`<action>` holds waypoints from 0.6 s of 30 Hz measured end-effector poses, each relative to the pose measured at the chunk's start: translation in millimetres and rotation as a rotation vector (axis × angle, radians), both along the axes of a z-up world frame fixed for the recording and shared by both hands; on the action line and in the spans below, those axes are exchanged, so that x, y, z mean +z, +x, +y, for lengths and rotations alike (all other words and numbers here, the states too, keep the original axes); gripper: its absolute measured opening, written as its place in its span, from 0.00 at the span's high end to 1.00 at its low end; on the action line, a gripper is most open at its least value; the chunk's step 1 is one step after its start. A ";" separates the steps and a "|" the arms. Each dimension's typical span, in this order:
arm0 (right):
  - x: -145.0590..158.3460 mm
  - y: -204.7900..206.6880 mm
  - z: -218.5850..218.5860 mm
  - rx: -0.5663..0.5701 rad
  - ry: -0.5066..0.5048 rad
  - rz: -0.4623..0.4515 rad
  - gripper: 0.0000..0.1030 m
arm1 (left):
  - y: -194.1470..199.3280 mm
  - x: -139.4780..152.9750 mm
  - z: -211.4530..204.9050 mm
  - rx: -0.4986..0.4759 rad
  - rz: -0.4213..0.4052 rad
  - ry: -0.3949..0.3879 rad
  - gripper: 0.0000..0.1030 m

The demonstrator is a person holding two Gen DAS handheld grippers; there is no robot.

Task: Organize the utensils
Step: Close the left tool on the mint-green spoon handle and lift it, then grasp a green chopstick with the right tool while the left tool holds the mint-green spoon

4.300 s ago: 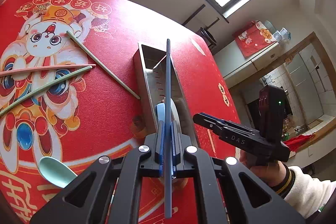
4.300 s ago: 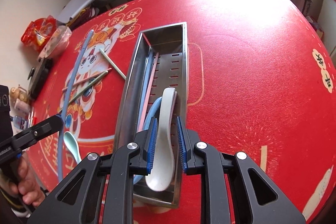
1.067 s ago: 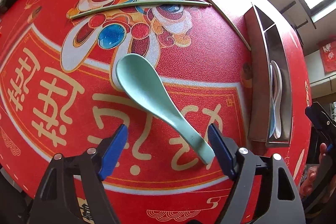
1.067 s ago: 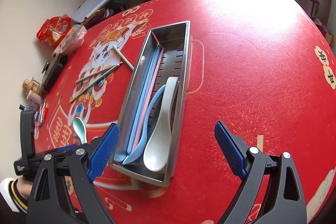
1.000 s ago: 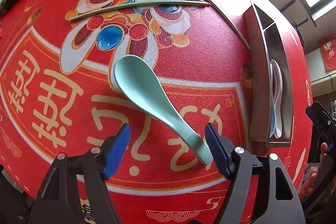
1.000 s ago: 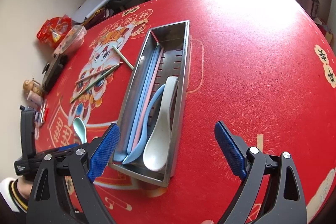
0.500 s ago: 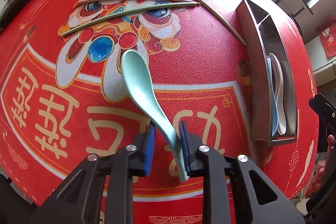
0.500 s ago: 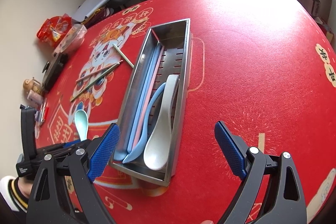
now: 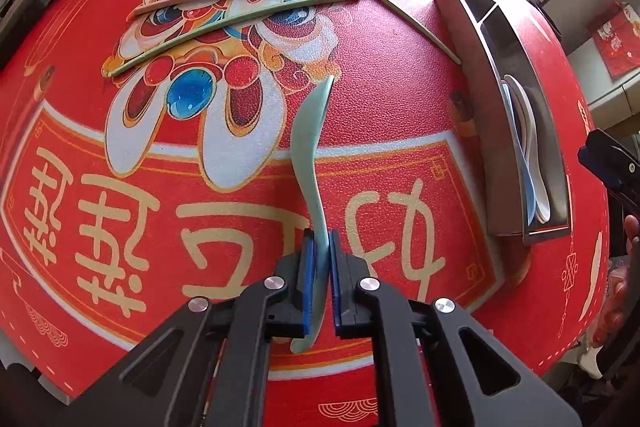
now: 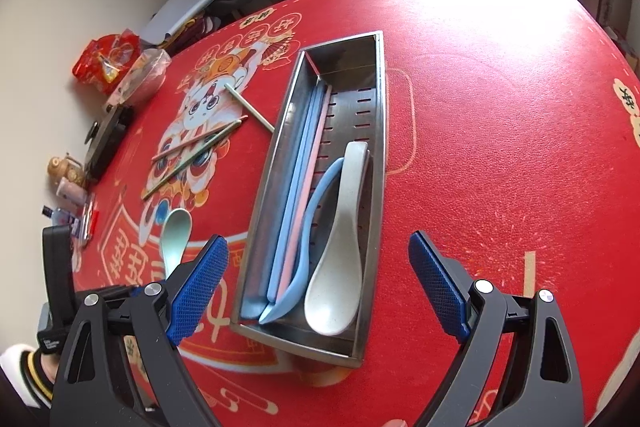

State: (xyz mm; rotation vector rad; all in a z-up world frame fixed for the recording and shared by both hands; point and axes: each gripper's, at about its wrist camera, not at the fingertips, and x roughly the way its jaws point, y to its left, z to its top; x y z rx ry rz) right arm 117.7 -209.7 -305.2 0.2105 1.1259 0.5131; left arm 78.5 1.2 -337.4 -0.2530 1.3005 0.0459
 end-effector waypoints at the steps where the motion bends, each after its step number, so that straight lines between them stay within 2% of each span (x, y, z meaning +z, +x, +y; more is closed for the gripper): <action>1: 0.1 -0.1 1.7 -0.003 -0.001 0.001 0.14 | 0.1 -1.4 0.1 -0.012 -0.002 -0.001 0.91; 6: 1.9 -2.9 11.6 -0.013 -0.002 0.004 0.14 | -4.6 1.2 8.9 -0.047 -0.016 -0.022 0.94; 10: 3.7 -5.9 21.4 -0.007 0.020 0.023 0.14 | -7.2 2.0 27.4 -0.035 -0.029 -0.041 0.94; 13: 4.4 -6.0 31.3 -0.029 -0.005 0.039 0.14 | -10.2 6.5 43.5 -0.033 -0.056 -0.049 0.94; 18: 12.9 -7.1 59.9 -0.028 -0.038 0.010 0.14 | -19.2 17.0 74.8 -0.036 -0.100 -0.054 0.94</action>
